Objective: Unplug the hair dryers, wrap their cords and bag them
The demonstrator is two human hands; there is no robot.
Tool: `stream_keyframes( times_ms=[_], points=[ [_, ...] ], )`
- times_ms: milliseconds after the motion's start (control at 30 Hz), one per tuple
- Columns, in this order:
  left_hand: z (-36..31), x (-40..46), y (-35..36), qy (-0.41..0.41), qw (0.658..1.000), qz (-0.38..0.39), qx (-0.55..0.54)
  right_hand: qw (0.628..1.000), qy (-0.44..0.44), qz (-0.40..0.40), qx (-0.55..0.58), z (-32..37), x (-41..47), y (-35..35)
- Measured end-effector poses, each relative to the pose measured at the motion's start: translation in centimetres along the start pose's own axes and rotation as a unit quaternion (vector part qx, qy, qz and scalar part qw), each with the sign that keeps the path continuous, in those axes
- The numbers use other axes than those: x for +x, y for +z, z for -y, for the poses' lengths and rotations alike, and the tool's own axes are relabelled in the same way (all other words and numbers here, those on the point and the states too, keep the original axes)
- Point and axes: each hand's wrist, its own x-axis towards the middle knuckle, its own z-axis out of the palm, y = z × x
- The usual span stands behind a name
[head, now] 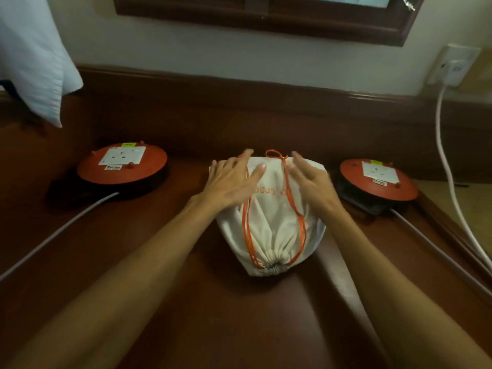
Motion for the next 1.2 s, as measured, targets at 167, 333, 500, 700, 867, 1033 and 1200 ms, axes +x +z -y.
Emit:
stream_keyframes(
  times_ms=[167,333,500,700,867,1033,1200],
  points=[
    [-0.3,-4.7,-1.2,0.021,0.999,-0.033,-0.009,0.996,-0.024,-0.049,0.076,-1.3,-6.4,-1.2],
    [1.8,-7.1,2.2,0.007,0.999,0.034,0.035,0.999,-0.015,-0.017,-0.045,-3.8,-6.4,1.2],
    [3.6,-4.1,2.5,0.009,1.000,0.019,0.007,0.997,-0.012,-0.028,-0.069,-3.6,-3.8,3.2],
    [5.3,-0.4,2.7,0.000,1.000,0.011,-0.018,0.996,0.011,-0.025,-0.081,-3.5,-0.3,4.8],
    [5.8,0.1,3.7,0.014,0.999,-0.026,-0.031,0.993,0.018,-0.031,-0.110,-4.0,0.5,4.9],
    [6.4,-0.5,3.6,0.036,0.969,-0.113,-0.217,0.996,-0.002,-0.054,-0.075,-4.8,0.4,4.8],
    [7.2,-2.3,2.3,-0.073,0.943,-0.159,-0.284,0.993,-0.006,-0.118,0.022,-4.1,-1.4,4.3]
  ],
)
